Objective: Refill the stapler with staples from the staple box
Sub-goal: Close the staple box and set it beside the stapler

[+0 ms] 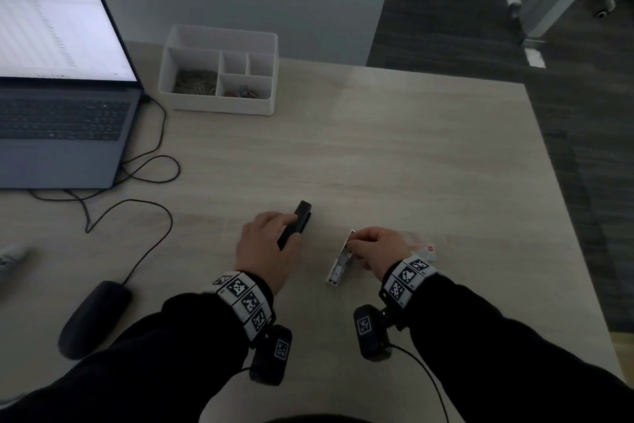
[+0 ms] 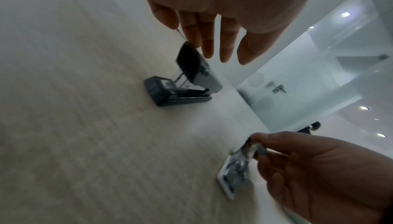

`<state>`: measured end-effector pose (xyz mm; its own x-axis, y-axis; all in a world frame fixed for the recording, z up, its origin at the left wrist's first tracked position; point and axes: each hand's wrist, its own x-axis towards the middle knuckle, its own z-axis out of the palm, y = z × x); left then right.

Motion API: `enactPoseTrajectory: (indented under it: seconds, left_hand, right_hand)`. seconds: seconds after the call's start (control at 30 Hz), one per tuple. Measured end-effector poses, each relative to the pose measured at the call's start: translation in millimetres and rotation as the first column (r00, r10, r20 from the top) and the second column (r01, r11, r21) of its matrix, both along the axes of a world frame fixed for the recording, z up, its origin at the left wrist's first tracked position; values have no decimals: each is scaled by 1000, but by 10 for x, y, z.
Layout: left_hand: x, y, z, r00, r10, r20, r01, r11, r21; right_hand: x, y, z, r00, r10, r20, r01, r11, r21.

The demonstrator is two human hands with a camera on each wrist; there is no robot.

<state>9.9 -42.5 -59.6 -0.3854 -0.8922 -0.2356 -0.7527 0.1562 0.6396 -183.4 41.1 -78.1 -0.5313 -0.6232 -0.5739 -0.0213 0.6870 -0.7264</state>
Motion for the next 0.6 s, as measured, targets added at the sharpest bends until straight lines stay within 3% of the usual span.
enactPoseTrajectory:
  seconds: [0.17,0.33,0.4,0.5,0.53,0.6]
  left_hand:
    - [-212,136,187,963,-100,-252,108,994,15]
    - [-373,307,209,971,-104,-217,157,958,241]
    - [-450,366,212,974,-18,-226,122,881,457]
    - [-529,466,333,921,254,-295,85,607,790]
    - [-534,487,364,909,285,-303,100,557,825]
    - [-527,523,387,897,287,-336,136,545,828]
  right_hand:
    - [-32,103,120,998,-55,34,57,997,-57]
    - [-36,205,367,996,-58,62,67,988,-143]
    - [-15,255,480,991,-55,118,77,978,-196]
    - [17,330,581,985,-41,166,82,965,-248]
    - [22,353,601,985,-41,170,84,963,-257]
    - [21,403,619,981,-50,189,101,958,-269]
